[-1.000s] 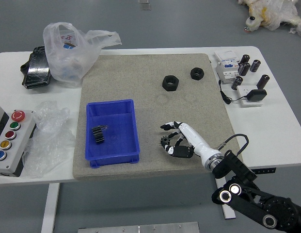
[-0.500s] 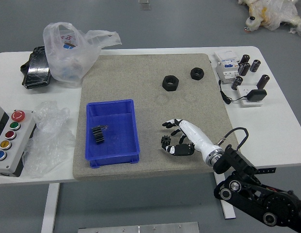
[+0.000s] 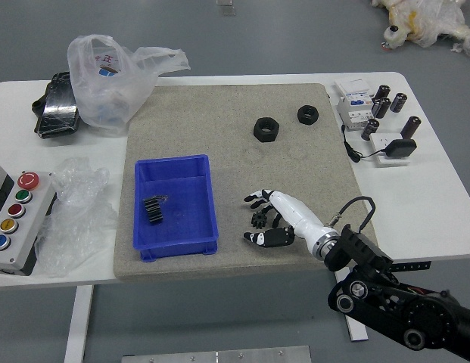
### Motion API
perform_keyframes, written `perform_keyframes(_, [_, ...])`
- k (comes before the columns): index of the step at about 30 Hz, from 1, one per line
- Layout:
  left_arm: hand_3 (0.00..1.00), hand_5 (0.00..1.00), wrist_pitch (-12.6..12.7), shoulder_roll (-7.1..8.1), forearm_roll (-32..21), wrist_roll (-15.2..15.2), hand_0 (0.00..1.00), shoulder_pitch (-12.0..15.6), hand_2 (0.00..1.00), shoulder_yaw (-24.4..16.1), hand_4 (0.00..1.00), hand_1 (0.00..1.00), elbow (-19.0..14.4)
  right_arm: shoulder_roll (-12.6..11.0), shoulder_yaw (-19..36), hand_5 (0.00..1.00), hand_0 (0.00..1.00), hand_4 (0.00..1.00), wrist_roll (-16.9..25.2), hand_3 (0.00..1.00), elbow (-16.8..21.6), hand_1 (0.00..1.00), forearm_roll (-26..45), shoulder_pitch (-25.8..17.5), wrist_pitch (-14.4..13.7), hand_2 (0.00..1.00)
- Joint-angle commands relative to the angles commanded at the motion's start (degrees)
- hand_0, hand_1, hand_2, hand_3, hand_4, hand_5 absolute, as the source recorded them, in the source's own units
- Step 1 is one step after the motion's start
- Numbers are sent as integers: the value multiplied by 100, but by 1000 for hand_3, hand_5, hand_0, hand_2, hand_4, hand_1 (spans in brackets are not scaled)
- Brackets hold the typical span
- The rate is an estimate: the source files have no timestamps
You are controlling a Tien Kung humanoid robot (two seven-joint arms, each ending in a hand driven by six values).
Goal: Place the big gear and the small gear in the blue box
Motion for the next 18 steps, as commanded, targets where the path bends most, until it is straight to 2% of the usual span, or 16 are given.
perform_keyframes(1, [651, 160, 0, -1, -1, 0, 644, -1, 543, 1, 658, 542, 0, 2, -3, 2, 397, 421, -9, 618, -10, 586, -14, -1, -7, 525])
perform_keyframes(6, [651, 160, 4, 0, -29, -17, 644, -5, 543, 36, 658, 542, 0, 4, -16, 2, 397, 421, -47, 618, -43, 586, -77, -1, -47, 525])
perform_keyframes(7, [651, 160, 5, 0, -37, -21, 644, -7, 543, 45, 658, 542, 0, 5, -18, 2, 400, 214, -54, 537, -46, 550, -90, 0, -55, 445])
perform_keyframes(18, [651, 160, 10, -2, -65, -35, 643, -7, 543, 76, 658, 542, -1, 15, -31, 2, 401, 172, -37, 513, -89, 539, -112, 25, -173, 423])
